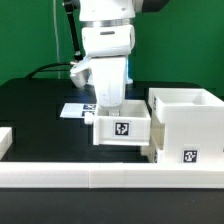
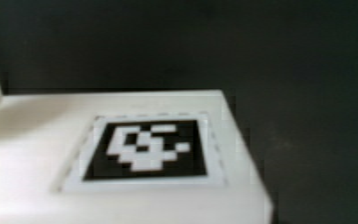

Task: Assemble drawer

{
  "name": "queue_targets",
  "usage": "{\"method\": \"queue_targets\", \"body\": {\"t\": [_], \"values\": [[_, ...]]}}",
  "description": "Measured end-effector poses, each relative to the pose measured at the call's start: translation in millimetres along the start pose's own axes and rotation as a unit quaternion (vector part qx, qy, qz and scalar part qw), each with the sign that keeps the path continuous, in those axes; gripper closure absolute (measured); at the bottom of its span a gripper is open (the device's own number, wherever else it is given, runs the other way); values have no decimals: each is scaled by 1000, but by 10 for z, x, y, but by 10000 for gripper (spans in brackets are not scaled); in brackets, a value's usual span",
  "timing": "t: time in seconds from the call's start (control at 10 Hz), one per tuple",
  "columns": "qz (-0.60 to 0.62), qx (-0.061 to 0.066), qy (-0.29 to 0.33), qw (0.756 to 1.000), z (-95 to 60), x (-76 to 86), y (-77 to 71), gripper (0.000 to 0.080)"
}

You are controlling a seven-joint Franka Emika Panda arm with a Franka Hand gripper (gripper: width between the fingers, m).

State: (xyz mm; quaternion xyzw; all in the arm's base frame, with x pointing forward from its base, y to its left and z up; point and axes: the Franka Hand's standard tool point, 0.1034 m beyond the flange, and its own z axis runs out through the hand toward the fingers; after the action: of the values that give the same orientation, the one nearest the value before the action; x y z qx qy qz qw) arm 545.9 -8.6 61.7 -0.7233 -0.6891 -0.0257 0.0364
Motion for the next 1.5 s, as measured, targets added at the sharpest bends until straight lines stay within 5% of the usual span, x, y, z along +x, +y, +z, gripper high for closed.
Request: {"method": "queue_targets", "body": {"t": [0.8,1.0,1.5], "values": [[-6,4,1,1000,43,35,-8,758],[-5,-12,3,1000,44,32,22,758],[-2,-9,4,1000,53,8,12,758]]}}
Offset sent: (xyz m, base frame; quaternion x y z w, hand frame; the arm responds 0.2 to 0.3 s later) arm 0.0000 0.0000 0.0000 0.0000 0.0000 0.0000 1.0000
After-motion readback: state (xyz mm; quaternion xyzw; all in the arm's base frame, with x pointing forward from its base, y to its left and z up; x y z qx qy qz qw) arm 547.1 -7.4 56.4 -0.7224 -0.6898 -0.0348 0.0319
